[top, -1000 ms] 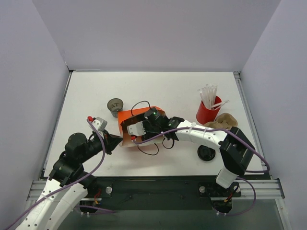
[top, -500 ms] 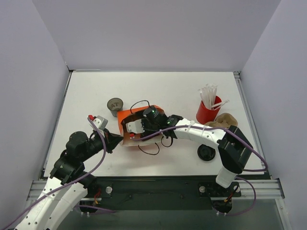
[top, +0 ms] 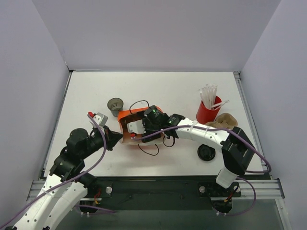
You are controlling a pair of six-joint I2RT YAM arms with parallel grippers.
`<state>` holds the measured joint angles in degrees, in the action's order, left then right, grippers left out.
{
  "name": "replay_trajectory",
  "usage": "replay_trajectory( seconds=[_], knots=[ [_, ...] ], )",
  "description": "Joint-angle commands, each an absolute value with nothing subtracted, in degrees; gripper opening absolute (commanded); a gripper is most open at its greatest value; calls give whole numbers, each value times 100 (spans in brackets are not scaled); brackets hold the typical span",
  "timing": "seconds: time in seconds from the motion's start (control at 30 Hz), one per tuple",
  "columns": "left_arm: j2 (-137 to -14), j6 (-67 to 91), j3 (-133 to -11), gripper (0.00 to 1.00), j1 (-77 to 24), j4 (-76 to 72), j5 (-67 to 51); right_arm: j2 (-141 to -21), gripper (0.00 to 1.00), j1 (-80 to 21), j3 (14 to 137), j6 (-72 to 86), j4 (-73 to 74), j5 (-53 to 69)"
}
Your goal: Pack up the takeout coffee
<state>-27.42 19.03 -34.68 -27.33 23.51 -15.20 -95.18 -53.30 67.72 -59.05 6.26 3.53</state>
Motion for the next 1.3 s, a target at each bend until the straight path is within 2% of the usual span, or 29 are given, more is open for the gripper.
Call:
replay_trajectory(
  seconds=[0.0,0.2,0.53,1.13,1.27],
  knots=[
    [-2856,1837,-3884,0,-2742,2382,-1406,-9211,86,-5344,6978,-5696,1081,589],
    [-2953,1828,-3981,0,-2742,2382,-1397,-9132,82,-5344,7145,-5520,1265,677],
    [-3102,1828,-4122,0,-2742,2408,-1371,-8947,85,-5309,7382,-5160,1573,1195],
    [-3718,1889,-4763,0,-2742,2558,-1266,-8780,76,-5142,8103,-4536,1661,1310],
    [-3902,1942,-4930,0,-2742,2592,-1187,-8710,73,-4940,8393,-3967,1652,1354]
  ],
)
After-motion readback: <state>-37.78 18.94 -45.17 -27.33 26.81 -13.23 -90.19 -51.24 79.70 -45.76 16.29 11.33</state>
